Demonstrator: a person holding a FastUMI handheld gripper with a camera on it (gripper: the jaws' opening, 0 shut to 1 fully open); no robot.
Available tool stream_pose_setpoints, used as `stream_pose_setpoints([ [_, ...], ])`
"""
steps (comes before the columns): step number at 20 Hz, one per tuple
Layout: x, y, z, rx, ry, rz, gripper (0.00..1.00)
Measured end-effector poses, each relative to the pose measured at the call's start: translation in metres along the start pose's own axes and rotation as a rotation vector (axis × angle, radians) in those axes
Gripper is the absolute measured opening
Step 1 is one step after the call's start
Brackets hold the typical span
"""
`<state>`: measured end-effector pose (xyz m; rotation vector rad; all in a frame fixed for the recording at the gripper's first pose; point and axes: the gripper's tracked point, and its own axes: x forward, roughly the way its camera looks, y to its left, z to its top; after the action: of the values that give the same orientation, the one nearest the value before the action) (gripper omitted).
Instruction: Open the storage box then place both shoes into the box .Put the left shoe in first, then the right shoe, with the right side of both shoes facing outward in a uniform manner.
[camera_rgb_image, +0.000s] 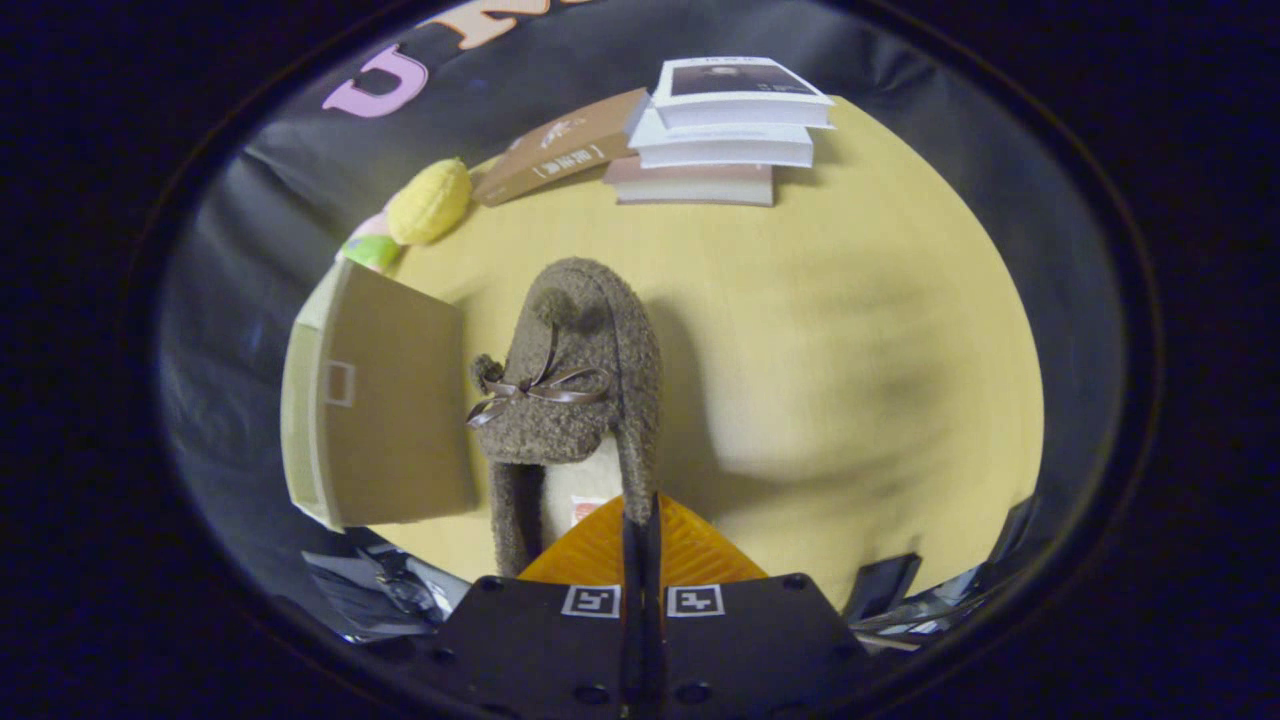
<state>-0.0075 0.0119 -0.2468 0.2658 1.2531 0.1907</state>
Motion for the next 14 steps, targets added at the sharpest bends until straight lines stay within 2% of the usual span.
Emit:
stream_pose_setpoints([
  [8,-0.057,0.143,0.028,-0.082,-0.015,0.244,0.03],
  [14,-0.038,0.235,0.018,-0.136,0.061,0.319,0.03],
])
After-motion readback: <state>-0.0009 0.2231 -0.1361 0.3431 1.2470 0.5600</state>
